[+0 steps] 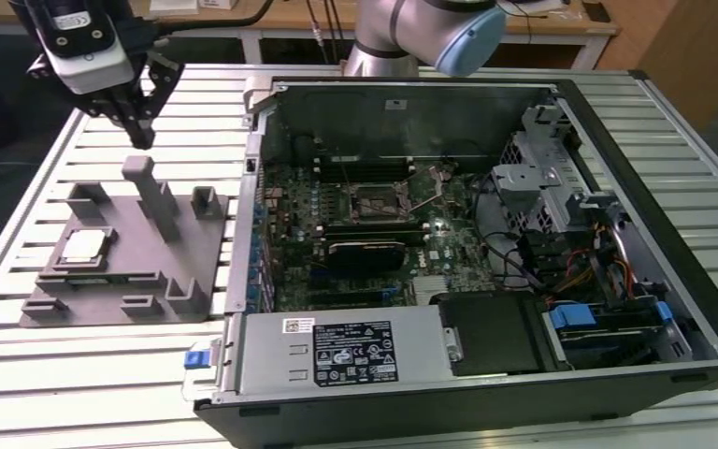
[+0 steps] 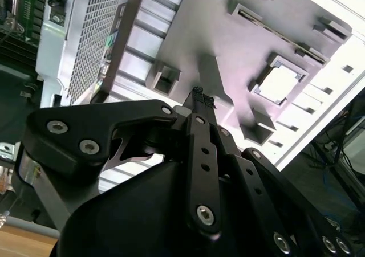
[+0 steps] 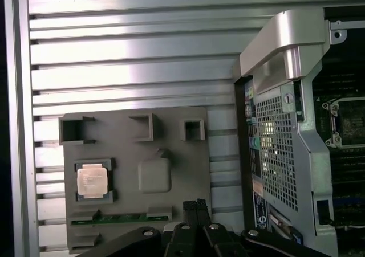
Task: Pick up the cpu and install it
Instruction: 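Reach for the cpu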
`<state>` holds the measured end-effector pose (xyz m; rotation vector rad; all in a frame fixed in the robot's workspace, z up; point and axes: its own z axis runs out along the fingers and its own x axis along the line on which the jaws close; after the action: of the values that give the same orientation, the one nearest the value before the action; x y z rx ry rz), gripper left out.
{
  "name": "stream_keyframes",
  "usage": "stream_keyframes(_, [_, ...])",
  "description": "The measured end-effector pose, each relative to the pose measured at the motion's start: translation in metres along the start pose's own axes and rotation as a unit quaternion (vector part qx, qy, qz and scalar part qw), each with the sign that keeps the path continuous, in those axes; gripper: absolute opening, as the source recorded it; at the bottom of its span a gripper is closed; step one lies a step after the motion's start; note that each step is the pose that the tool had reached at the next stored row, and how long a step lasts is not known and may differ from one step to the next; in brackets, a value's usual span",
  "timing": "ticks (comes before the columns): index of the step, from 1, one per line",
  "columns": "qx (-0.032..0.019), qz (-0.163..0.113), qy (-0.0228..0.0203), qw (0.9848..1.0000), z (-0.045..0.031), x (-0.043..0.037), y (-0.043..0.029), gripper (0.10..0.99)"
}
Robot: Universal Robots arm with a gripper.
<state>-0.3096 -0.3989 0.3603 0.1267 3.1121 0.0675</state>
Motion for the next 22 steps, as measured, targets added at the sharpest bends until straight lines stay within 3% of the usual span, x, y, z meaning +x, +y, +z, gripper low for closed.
stream_keyframes(22, [0.0001,0.0,0.0,1.0,0.0104,0.0391,-0.0037,0.106])
